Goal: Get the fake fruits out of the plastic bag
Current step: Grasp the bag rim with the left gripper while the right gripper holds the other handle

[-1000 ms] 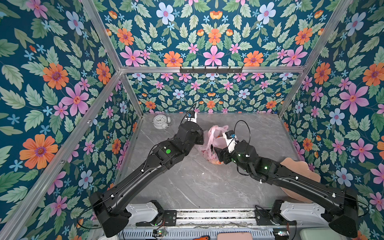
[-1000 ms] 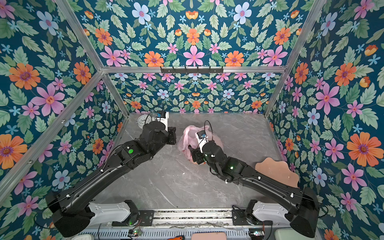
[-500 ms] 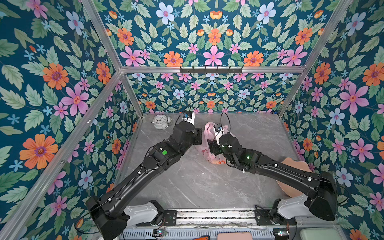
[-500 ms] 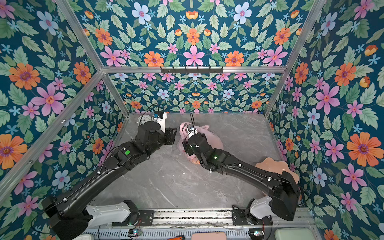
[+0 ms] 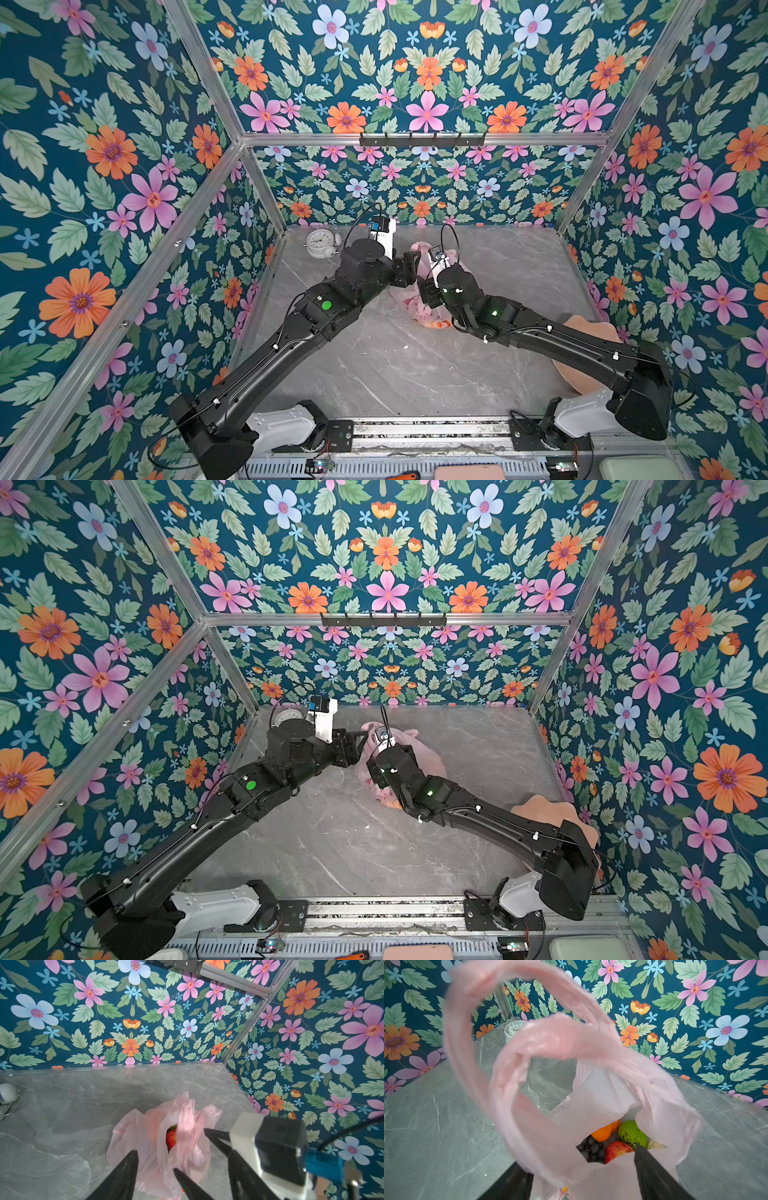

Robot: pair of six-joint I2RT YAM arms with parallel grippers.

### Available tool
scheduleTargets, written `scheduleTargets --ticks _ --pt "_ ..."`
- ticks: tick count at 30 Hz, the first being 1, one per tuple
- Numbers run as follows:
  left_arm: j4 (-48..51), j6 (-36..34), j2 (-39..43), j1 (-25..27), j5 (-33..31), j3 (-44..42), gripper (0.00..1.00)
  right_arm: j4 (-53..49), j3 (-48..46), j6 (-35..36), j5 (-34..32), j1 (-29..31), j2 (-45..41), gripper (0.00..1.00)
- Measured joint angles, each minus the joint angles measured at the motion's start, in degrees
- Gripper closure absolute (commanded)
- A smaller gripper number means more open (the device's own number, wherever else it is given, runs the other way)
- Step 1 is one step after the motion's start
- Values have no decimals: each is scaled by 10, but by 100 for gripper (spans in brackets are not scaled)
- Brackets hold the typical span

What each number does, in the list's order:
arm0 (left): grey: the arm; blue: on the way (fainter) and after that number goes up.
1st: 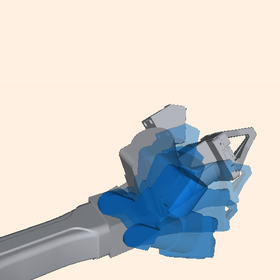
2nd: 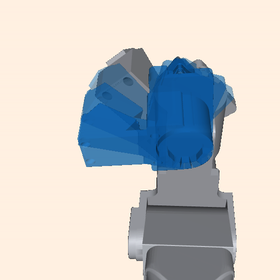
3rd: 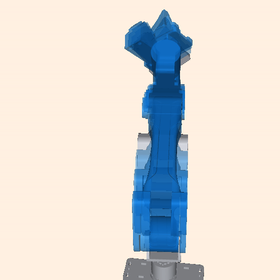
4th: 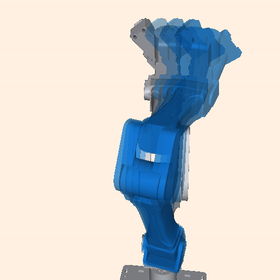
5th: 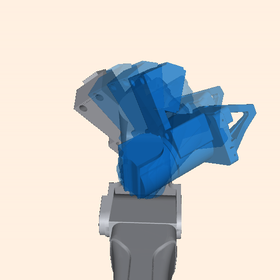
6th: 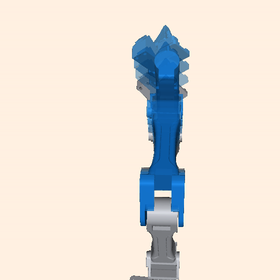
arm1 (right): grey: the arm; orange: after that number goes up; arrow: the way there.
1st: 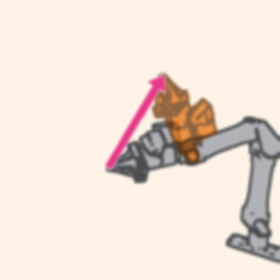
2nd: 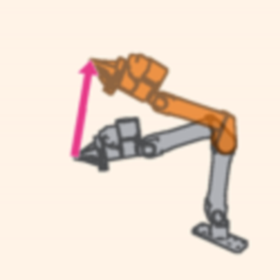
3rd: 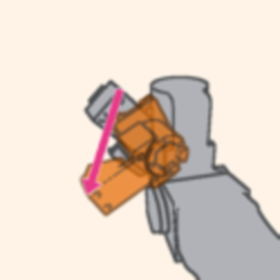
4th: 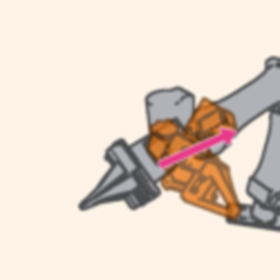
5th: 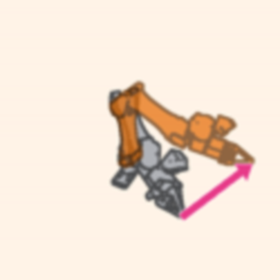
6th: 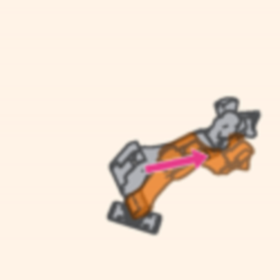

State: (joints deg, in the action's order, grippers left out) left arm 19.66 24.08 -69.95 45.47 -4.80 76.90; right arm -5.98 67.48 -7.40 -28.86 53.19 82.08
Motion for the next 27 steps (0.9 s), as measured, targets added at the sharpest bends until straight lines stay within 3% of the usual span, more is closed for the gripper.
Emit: scheduleTargets --ticks 9,12,16,22,27 --pt "0 13 -49 -10 4 29 59 2 -11 -6 2 0 -7 25" --pt "-3 13 -57 -12 4 30 61 2 -13 -7 2 0 -8 25" --pt "-3 13 -70 -16 17 30 57 3 -16 -11 2 0 -9 25" --pt "-2 15 -81 -23 20 30 76 3 -16 -11 2 0 -12 25" --pt "-5 15 -79 -30 19 26 84 -7 -7 -17 15 0 -34 25"
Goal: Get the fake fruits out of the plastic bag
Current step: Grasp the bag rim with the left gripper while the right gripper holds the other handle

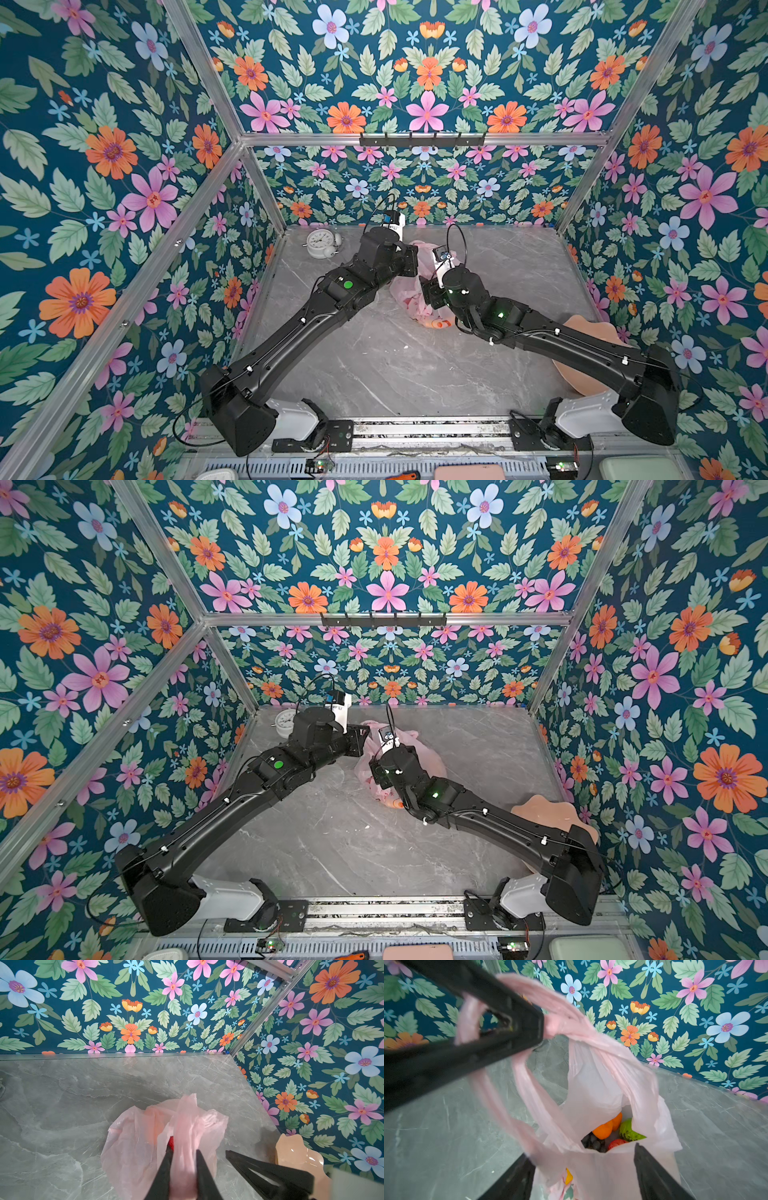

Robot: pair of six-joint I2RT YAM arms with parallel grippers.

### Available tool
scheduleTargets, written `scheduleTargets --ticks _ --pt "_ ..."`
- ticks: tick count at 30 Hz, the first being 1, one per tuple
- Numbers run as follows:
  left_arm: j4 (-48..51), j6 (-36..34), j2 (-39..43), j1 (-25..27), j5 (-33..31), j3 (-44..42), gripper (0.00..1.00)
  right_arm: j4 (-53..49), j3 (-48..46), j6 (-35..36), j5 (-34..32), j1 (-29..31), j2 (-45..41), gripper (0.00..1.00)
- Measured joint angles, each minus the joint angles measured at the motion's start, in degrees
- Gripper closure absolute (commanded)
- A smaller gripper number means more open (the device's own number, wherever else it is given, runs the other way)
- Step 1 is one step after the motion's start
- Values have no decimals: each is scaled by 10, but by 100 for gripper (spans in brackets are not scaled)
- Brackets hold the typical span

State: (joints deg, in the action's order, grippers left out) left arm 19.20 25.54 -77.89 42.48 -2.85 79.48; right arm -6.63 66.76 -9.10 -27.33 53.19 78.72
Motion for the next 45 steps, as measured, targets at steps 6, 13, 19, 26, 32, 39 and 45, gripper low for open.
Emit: scheduleTargets --ticks 6,13,19,26,32,39,45 --pt "-8 1 10 0 15 -14 86 0 -2 -4 1 0 -13 25" --pt "-16 2 19 -1 28 -18 87 0 17 -2 7 1 16 25" --pt "-21 10 21 -1 43 -20 87 -4 42 5 -23 0 51 30" --pt "-25 11 20 -1 37 -19 87 -30 85 6 -92 -7 92 83" --pt "-32 13 22 -20 20 -18 88 -57 40 -35 -117 -49 35 100" --pt "-42 16 -10 -39 25 4 95 -81 -18 -107 -74 -112 -29 100" --pt "-28 44 -80 -153 41 87 100 -107 58 -138 35 -215 -9 100"
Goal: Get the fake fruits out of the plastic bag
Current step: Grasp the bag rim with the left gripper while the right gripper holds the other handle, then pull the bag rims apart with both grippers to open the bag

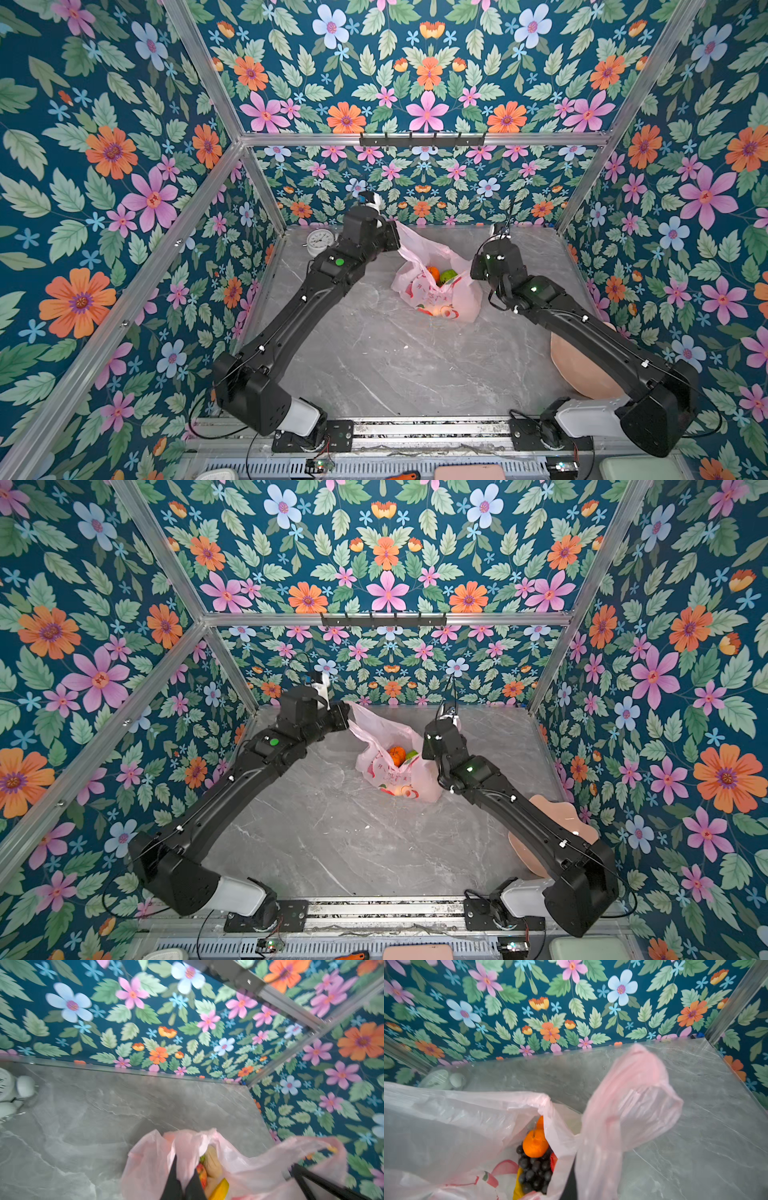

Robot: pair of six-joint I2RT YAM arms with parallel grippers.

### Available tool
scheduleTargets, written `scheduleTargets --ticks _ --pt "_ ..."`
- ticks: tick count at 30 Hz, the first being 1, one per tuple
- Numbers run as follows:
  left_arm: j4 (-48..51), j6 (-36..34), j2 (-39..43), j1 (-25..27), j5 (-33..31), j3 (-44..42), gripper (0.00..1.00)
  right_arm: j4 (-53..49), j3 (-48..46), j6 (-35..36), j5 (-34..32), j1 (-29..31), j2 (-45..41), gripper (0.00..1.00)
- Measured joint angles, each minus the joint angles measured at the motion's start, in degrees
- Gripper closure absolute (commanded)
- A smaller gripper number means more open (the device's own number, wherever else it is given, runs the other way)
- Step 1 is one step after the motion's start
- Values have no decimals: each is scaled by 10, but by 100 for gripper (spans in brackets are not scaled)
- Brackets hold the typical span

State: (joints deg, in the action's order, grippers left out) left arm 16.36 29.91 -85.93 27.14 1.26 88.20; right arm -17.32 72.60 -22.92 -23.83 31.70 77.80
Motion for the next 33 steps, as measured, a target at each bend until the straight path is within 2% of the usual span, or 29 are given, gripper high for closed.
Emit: scheduleTargets --ticks 4,7,12,18,20,22,24,26,31,33 --pt "18 14 -56 -71 19 100 100 -22 113 10 43 -27 46 100" --pt "12 19 -52 -88 33 108 100 -27 144 22 71 -28 52 100" --pt "-62 34 57 -89 68 -72 100 -17 51 17 120 -29 5 100" --pt "-110 44 188 -95 57 -329 100 22 -130 -53 177 -29 -31 100" --pt "-125 48 219 -114 50 -405 100 33 -180 -85 177 -29 -35 100" --pt "-133 61 223 -155 49 -461 100 39 -214 -115 173 -30 -35 100" --pt "-124 79 203 -197 66 -496 100 41 -237 -142 173 -30 -41 100" --pt "-105 87 173 -213 83 -505 100 48 -248 -152 179 -28 -52 100" --pt "-99 89 157 -200 106 -488 100 27 -234 -174 176 -30 -78 100" --pt "-99 88 164 -176 105 -482 95 7 -220 -178 178 -30 -84 100"
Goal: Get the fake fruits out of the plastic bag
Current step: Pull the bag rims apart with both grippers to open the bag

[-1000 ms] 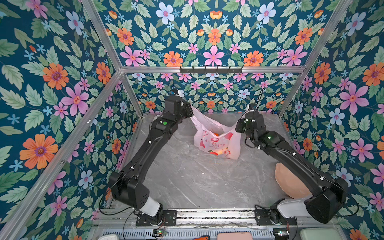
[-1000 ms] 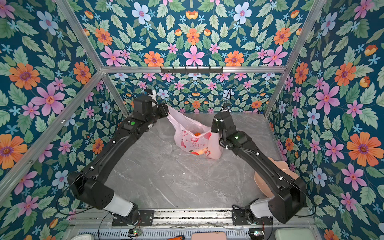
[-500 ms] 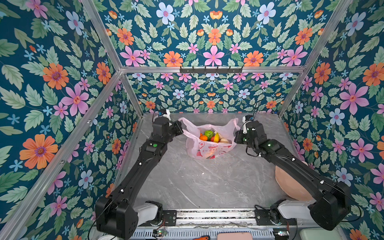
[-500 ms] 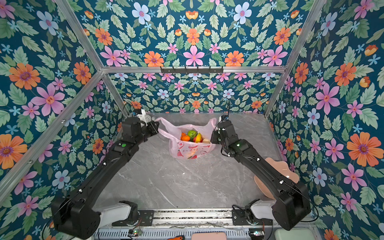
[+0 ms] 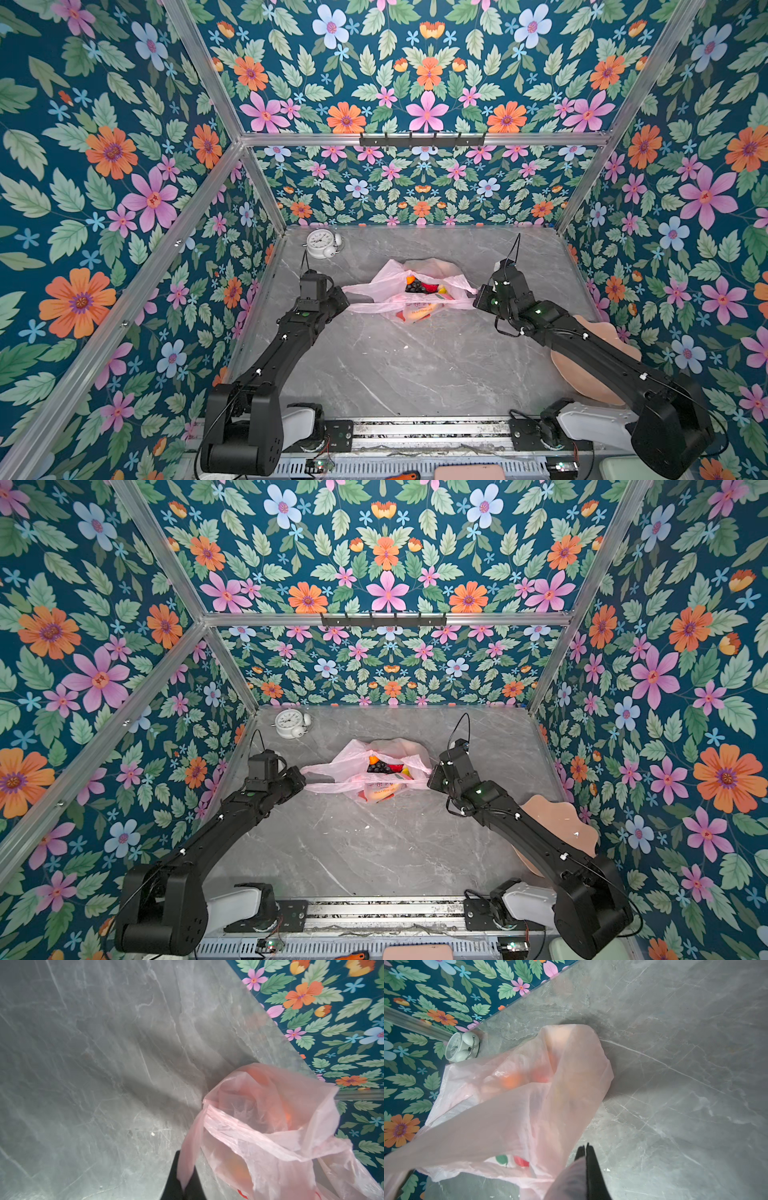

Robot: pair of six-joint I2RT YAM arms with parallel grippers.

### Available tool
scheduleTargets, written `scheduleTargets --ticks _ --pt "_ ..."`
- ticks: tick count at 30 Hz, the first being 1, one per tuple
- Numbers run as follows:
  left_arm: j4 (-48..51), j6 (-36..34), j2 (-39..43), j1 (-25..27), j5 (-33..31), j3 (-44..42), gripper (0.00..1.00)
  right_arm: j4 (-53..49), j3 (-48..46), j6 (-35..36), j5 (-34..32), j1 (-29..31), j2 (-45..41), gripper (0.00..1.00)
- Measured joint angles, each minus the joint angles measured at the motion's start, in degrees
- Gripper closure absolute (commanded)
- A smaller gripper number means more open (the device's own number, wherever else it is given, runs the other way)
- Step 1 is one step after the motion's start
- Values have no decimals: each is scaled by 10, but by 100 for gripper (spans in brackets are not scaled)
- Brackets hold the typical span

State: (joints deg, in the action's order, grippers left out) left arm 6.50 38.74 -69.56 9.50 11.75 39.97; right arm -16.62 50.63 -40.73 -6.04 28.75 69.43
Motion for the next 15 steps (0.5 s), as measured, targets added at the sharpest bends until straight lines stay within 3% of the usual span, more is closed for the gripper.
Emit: scheduleTargets --ticks 5,8,11,15 --pt "19 -12 11 82 -23 14 56 -27 20 -10 24 3 0 100" --pt "70 -3 28 106 -80 27 38 -27 21 -8 30 4 8 100" --pt "146 0 55 128 -157 77 26 -28 21 1 42 3 15 100" --pt "239 -2 73 159 -259 186 24 -25 20 20 46 6 10 100"
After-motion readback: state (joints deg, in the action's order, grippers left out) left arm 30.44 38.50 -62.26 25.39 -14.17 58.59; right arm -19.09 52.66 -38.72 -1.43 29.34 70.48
